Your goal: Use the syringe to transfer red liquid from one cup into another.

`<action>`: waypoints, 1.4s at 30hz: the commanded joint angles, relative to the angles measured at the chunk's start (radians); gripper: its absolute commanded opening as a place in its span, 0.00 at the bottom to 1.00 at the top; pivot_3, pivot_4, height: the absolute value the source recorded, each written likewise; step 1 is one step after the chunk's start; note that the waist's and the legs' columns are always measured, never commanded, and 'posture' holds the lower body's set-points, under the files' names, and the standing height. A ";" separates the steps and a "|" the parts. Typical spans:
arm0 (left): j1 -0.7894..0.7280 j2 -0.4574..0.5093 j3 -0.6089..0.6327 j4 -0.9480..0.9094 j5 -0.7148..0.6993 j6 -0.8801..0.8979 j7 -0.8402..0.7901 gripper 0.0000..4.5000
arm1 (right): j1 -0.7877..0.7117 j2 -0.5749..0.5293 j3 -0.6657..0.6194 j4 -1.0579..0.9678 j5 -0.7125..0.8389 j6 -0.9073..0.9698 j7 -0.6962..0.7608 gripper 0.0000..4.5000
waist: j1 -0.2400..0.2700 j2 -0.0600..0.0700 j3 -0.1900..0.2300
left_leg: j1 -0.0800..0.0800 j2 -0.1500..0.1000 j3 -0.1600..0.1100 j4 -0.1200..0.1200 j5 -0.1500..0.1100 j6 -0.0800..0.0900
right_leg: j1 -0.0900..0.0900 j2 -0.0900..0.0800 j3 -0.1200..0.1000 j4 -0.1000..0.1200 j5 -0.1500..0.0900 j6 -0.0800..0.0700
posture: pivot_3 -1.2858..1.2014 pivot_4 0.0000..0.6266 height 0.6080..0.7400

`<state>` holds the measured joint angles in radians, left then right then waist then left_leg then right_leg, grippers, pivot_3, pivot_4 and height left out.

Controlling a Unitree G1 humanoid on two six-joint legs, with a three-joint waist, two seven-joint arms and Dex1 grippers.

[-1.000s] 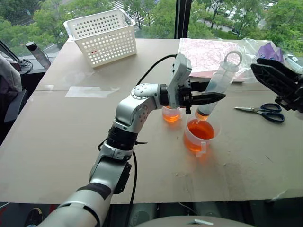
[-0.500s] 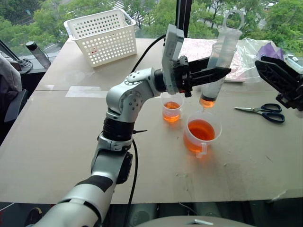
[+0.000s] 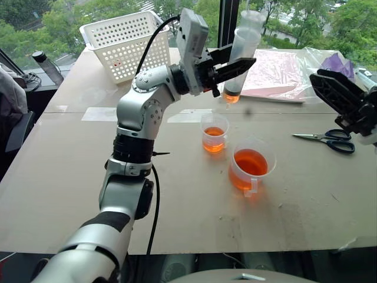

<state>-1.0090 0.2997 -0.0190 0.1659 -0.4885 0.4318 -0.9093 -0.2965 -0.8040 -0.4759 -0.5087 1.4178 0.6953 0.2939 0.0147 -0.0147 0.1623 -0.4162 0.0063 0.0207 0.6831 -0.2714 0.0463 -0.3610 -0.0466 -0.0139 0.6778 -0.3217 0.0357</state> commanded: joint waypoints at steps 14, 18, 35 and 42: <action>0.148 -0.006 -0.020 -0.032 0.088 -0.123 -0.004 0.31 | -0.416 0.034 0.268 0.085 -0.207 0.062 -0.073 0.48 | -0.003 0.000 0.000 | -0.001 0.000 0.000 0.000 0.000 0.000 | -0.002 0.000 0.001 0.000 0.000 0.000 | 0.52 0.24 1.00; 0.163 -0.016 -0.009 -0.052 0.074 -0.107 0.016 0.31 | -0.463 0.072 0.312 0.117 -0.262 0.071 -0.052 0.48 | 0.001 0.000 0.000 | -0.001 0.000 0.000 0.000 0.000 0.000 | -0.002 -0.001 0.000 0.000 0.000 0.000 | 0.52 0.24 1.00; 0.227 -0.036 -0.016 -0.136 0.067 -0.084 0.029 0.31 | -0.613 0.239 0.419 0.217 -0.452 0.179 -0.061 0.42 | -0.002 0.000 0.000 | -0.001 0.000 0.000 -0.001 0.000 0.000 | -0.003 0.000 0.000 0.001 0.000 0.000 | 0.52 0.24 1.00; 0.228 -0.036 -0.011 -0.135 0.065 -0.083 0.036 0.31 | -0.619 0.254 0.404 0.224 -0.500 0.195 -0.050 0.01 | -0.003 0.000 0.000 | -0.001 0.000 0.000 -0.001 0.000 0.000 | -0.004 0.000 0.000 0.001 0.000 0.000 | 0.52 0.24 1.00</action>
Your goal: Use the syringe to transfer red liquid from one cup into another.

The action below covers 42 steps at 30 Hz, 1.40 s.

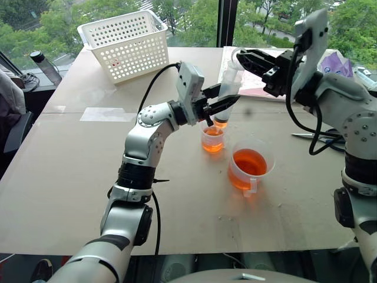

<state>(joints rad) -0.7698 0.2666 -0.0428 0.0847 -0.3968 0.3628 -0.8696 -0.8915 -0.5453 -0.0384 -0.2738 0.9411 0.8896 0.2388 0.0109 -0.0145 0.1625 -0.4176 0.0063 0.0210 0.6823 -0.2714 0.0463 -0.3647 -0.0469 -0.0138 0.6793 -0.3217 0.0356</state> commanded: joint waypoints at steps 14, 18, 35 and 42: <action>-0.017 -0.013 0.030 -0.051 -0.039 -0.017 0.015 0.31 | 0.014 0.023 0.019 -0.060 -0.090 0.041 0.046 0.01 | 0.000 0.000 0.000 | 0.000 0.000 0.000 0.000 0.000 0.000 | 0.000 0.000 0.000 0.000 0.000 0.000 | 0.52 0.24 1.00; -0.021 -0.015 0.040 -0.055 -0.048 -0.012 0.019 0.31 | 0.026 0.023 0.034 -0.068 -0.111 0.051 0.063 0.01 | 0.000 0.000 0.000 | 0.000 0.000 0.000 0.000 0.000 0.000 | 0.000 0.000 0.000 0.000 0.000 0.000 | 0.52 0.24 1.00; -0.029 0.008 0.058 -0.065 -0.055 -0.006 0.031 0.31 | 0.018 0.090 0.042 -0.084 -0.149 0.112 0.087 0.01 | 0.000 0.000 0.000 | 0.000 0.000 0.000 0.000 0.000 0.000 | 0.000 0.000 0.000 0.000 0.000 0.000 | 0.52 0.24 1.00; -0.031 0.021 0.062 -0.075 -0.059 0.000 0.036 0.31 | 0.039 0.115 0.045 -0.095 -0.156 0.131 0.093 0.01 | -0.001 0.000 0.000 | 0.000 0.000 0.000 0.000 0.000 0.000 | 0.000 0.000 0.000 0.000 0.000 0.000 | 0.52 0.24 1.00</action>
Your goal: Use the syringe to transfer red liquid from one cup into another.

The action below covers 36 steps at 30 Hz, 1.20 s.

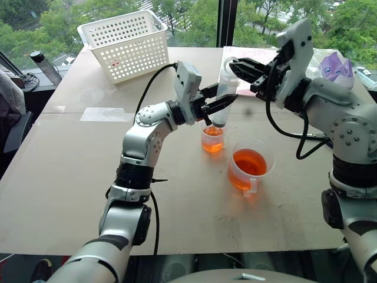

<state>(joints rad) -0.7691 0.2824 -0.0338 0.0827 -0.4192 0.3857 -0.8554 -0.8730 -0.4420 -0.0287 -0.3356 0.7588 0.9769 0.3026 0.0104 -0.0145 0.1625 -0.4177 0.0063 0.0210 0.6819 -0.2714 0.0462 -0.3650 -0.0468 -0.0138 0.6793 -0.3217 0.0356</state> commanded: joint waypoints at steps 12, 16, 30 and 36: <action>-0.019 0.020 0.059 -0.088 -0.042 -0.014 0.029 0.31 | -0.009 0.093 -0.148 -0.017 0.210 0.099 0.008 0.74 | -0.004 0.000 0.000 | 0.000 0.000 0.000 0.000 0.000 0.000 | 0.000 0.000 0.000 0.000 0.000 0.000 | 0.52 0.24 1.00; -0.025 0.023 0.065 -0.103 -0.060 0.006 0.035 0.31 | -0.010 0.071 -0.200 -0.011 0.280 0.114 0.016 0.74 | -0.005 0.000 0.000 | 0.000 0.000 0.000 0.000 0.000 0.000 | 0.000 0.000 0.000 0.000 0.000 0.000 | 0.52 0.24 1.00; -0.027 0.092 0.089 -0.225 -0.156 0.160 0.073 0.31 | 0.076 -0.085 -0.314 0.029 0.372 0.082 0.023 0.74 | -0.018 0.000 0.000 | 0.000 0.000 0.000 -0.001 0.000 0.000 | 0.000 0.000 0.000 0.000 0.000 0.000 | 0.52 0.24 1.00; -0.028 0.085 0.075 -0.209 -0.142 0.150 0.078 0.31 | 0.090 -0.083 -0.301 0.022 0.368 0.061 0.015 0.74 | -0.022 0.000 0.000 | 0.000 0.000 0.000 -0.001 0.000 0.000 | 0.000 0.000 0.000 0.000 0.000 0.000 | 0.52 0.24 1.00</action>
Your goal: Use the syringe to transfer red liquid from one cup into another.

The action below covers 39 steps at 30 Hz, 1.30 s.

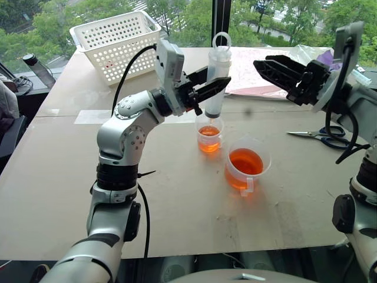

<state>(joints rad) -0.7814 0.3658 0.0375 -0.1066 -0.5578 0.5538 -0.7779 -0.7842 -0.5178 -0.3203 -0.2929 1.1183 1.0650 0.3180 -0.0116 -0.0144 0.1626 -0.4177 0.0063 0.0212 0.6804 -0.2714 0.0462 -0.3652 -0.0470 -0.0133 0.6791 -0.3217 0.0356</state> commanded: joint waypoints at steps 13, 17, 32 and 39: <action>-0.012 0.006 -0.027 0.007 0.058 -0.050 0.020 0.31 | 0.042 -0.039 -0.010 -0.029 -0.008 -0.052 -0.003 0.74 | 0.002 0.000 0.000 | 0.000 0.000 0.000 0.000 0.000 0.000 | 0.000 0.000 0.000 0.000 0.000 0.000 | 0.52 0.24 1.00; -0.024 -0.006 -0.003 0.017 0.031 -0.031 0.039 0.31 | 0.045 -0.041 -0.008 -0.031 -0.013 -0.058 -0.004 0.74 | 0.002 0.000 0.000 | 0.000 0.000 0.000 0.000 0.000 0.000 | 0.000 0.000 0.000 0.000 0.000 0.000 | 0.52 0.24 1.00; -0.152 0.050 0.153 -0.007 -0.131 0.219 0.171 0.31 | 0.175 -0.121 -0.053 -0.051 0.006 -0.045 0.021 0.74 | 0.003 0.000 0.000 | 0.000 0.000 0.000 0.000 0.000 0.000 | 0.000 0.000 0.000 0.000 0.000 0.000 | 0.52 0.24 1.00; -0.219 0.239 0.236 0.045 -0.213 0.468 0.205 0.31 | 0.336 -0.212 -0.135 -0.076 0.048 -0.026 0.043 0.74 | 0.000 0.000 0.000 | 0.000 0.000 0.000 -0.002 0.000 0.000 | 0.000 0.000 0.000 -0.001 0.000 0.000 | 0.52 0.24 1.00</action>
<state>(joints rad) -0.9626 0.5882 0.2330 -0.0639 -0.7260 0.9573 -0.5908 -0.4538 -0.7116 -0.4118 -0.3262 1.1363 1.0443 0.3446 -0.0114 -0.0147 0.1628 -0.4171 0.0063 0.0216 0.6788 -0.2712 0.0460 -0.3653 -0.0470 -0.0129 0.6786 -0.3217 0.0357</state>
